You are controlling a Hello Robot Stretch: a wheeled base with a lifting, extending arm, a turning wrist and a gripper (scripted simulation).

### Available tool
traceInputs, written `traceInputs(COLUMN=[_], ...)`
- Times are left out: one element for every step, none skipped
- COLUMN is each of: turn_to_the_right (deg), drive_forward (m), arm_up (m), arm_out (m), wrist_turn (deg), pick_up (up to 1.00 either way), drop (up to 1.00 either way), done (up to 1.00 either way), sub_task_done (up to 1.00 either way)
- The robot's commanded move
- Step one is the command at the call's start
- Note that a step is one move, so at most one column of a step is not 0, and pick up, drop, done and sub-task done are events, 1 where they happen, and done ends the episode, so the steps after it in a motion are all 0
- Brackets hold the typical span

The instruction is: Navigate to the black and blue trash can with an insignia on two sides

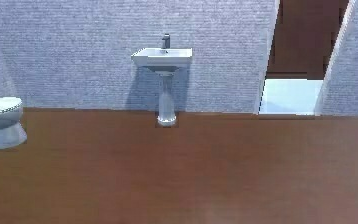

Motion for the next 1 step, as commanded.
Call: traceInputs(turn_to_the_right=[-39.0], drive_forward=[0.00], arm_up=[0.00], arm_out=[0.00], wrist_turn=[0.0], pick_up=[0.00], drop=[0.00], done=[0.00], sub_task_done=[0.00])
